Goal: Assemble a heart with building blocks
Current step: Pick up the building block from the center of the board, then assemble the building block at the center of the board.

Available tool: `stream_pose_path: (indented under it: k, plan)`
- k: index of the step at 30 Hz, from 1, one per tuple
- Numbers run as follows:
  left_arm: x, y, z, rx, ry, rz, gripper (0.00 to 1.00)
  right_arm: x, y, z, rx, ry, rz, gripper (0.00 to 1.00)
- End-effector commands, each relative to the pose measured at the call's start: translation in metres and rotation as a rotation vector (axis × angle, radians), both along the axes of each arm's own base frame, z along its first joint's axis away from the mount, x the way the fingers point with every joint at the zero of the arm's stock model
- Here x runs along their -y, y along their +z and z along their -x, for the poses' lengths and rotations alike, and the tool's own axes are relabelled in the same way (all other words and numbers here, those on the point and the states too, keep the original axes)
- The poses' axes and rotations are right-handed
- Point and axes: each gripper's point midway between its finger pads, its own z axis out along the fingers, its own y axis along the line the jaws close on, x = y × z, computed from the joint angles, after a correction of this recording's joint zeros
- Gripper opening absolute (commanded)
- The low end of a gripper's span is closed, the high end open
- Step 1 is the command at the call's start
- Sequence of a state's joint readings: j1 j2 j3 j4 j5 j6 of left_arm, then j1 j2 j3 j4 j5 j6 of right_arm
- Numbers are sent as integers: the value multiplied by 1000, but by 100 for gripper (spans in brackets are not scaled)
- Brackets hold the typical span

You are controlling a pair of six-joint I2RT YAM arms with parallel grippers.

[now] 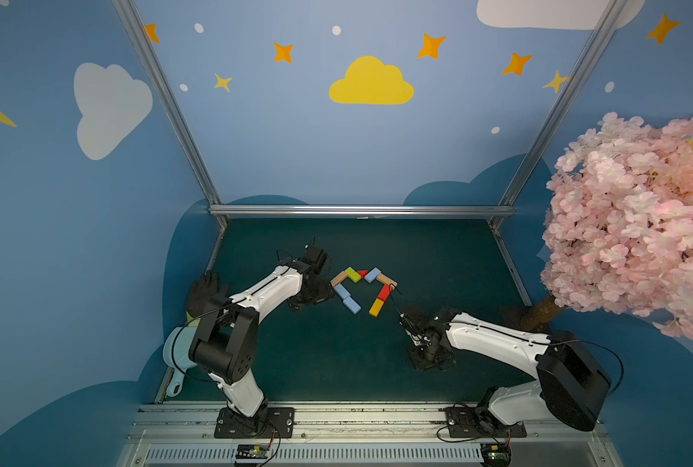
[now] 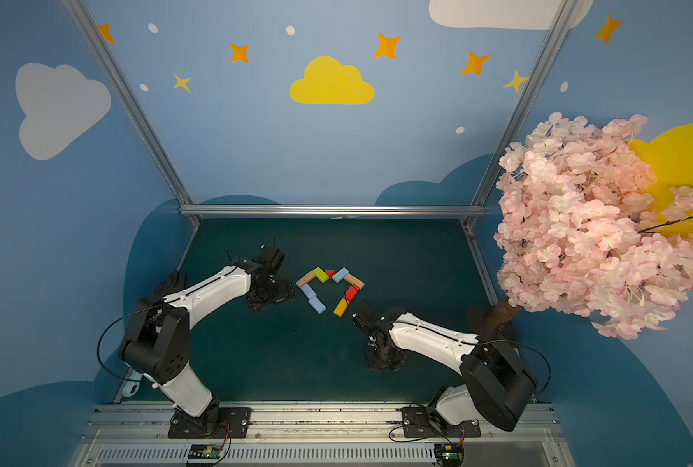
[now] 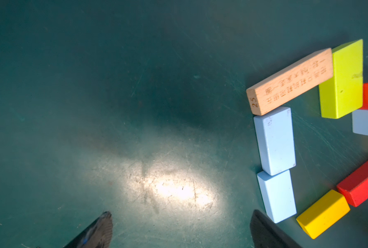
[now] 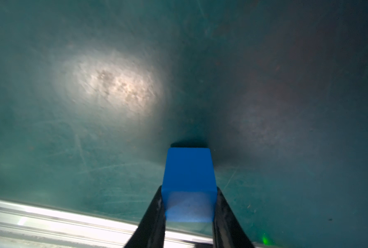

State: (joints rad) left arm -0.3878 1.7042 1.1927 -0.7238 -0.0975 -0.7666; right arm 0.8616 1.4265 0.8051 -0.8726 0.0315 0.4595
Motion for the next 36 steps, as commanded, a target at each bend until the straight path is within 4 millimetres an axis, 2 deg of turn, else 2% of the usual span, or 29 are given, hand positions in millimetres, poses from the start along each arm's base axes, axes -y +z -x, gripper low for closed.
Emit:
stream_pose_path:
  k: [1,5,10,13,18,25,36]
  plan:
    - [-3,-5,3,-18,2,-8,100,-9,15,-13,40,37,7,28]
    - [-6,-3,2,-10,6,-11,100,-32,35,-36,89,93,-9,28]
    - [-10,-2,2,-8,16,-13,100,-74,52,-70,111,198,-30,26]
    - [-14,-1,2,-4,26,-15,100,-101,55,-88,97,258,-41,24]
    - [-22,0,3,-1,47,-15,100,-134,53,-107,79,335,-64,22]
    - [-33,2,2,4,72,-13,100,-157,43,-115,23,386,-74,22]
    - [-39,-2,0,-7,89,-6,100,-168,22,-121,-14,422,-54,22]
